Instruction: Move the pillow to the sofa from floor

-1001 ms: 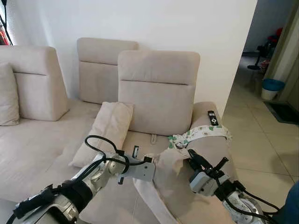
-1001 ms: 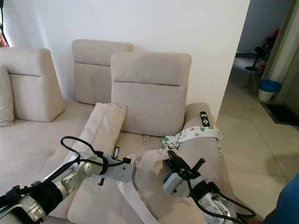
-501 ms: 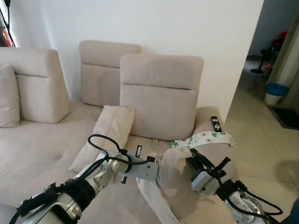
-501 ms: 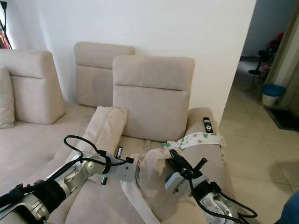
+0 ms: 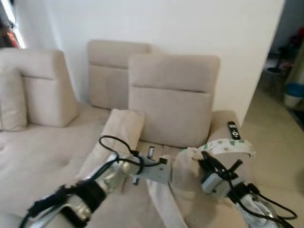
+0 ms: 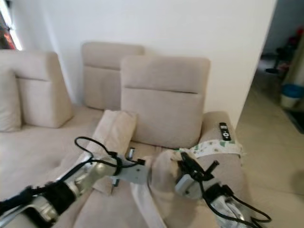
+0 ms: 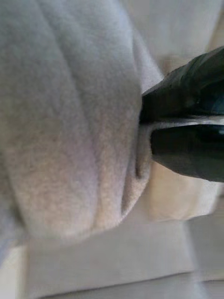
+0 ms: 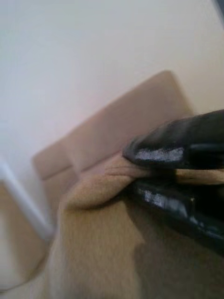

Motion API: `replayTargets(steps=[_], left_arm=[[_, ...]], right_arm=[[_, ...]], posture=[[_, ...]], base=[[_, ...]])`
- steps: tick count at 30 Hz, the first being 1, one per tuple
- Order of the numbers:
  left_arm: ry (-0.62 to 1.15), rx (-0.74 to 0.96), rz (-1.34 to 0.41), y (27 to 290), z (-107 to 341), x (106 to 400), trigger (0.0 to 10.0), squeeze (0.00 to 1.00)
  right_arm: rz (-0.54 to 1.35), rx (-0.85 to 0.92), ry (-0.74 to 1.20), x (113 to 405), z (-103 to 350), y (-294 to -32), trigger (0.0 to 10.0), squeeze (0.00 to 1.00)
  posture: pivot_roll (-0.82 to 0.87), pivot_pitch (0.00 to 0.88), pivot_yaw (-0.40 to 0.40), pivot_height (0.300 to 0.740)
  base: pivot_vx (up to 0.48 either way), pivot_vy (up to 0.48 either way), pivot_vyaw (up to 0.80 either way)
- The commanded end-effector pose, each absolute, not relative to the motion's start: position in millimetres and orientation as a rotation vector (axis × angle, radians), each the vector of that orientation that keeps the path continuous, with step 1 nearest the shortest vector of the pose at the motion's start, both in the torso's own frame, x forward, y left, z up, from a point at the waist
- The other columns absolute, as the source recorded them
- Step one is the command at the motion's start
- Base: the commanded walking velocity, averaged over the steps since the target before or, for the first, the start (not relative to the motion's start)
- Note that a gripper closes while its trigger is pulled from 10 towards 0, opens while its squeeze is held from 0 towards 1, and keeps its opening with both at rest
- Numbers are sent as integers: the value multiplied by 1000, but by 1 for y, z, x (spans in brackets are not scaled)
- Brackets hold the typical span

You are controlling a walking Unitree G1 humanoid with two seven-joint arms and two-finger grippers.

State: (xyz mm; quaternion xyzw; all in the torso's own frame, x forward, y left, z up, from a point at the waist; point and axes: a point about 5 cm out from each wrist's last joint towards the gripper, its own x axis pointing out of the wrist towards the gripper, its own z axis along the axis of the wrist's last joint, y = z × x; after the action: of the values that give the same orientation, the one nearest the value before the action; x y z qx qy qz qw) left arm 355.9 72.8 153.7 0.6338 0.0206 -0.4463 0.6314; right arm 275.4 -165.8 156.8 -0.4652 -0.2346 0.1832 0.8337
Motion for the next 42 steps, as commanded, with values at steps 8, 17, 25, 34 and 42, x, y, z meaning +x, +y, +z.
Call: replayTargets(steps=[8, 17, 25, 34, 42], left_arm=[[-133, 1386, -971, 46, 176, 358, 10000, 0], [-317, 1245, -831, 19, 219, 366, 10000, 0], [-367, 1201, -738, 17, 231, 371, 10000, 0], [-443, 1087, -598, 3, 248, 376, 10000, 0], [-430, 1111, -644, -8, 238, 372, 10000, 0]], right_arm=[[355, -937, -507, 277, 160, -160, 10000, 0], [158, -798, -463, 297, 185, -189, 10000, 0], [106, -781, -467, 300, 194, -196, 10000, 0], [-33, -693, -245, 317, 180, -227, 10000, 0], [-47, -667, -169, 317, 166, -228, 10000, 0]], posture=[[90, 0, 49, 740], [73, 0, 56, 740], [65, 0, 61, 740], [67, 0, 68, 740], [72, 0, 77, 740]], base=[[0, 0, 0], [0, 0, 0], [0, 0, 0], [0, 0, 0], [0, 0, 0]])
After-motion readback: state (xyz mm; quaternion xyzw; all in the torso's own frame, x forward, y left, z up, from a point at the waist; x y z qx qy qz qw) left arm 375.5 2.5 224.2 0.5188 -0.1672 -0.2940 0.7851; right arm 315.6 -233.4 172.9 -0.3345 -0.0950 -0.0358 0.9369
